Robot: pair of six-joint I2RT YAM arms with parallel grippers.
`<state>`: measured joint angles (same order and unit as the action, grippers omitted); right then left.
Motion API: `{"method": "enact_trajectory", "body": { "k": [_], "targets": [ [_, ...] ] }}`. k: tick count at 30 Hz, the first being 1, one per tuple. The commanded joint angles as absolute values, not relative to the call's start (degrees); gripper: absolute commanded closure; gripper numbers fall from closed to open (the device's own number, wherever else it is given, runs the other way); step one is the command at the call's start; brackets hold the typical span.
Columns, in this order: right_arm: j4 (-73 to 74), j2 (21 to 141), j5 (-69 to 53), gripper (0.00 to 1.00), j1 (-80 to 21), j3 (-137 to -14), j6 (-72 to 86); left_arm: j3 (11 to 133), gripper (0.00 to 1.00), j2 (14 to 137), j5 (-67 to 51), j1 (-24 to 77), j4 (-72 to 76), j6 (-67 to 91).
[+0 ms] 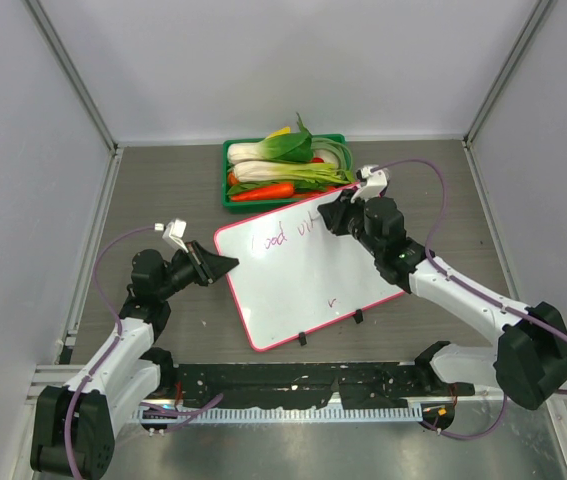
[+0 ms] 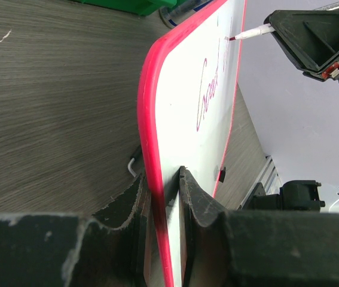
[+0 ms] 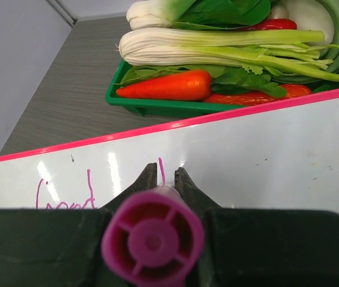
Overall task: Write a sentence on the whiteboard
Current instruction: Write with the whiteboard marker on the whiteboard.
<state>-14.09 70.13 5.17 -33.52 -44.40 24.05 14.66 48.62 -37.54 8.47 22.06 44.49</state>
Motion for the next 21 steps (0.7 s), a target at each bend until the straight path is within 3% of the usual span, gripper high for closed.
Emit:
{"method": "enact_trajectory", "body": {
  "k": [1, 21],
  "targets": [
    [-14.2, 70.4, 8.3, 0.98, -33.3, -46.8, 22.7, 15.6, 1.0, 49.0, -36.8, 9.1, 20.1, 38.8],
    [-10.3, 66.9, 6.2, 0.98, -33.2, -42.5, 21.2, 15.8, 1.0, 49.2, -36.8, 9.3, 20.0, 38.7]
  ]
}}
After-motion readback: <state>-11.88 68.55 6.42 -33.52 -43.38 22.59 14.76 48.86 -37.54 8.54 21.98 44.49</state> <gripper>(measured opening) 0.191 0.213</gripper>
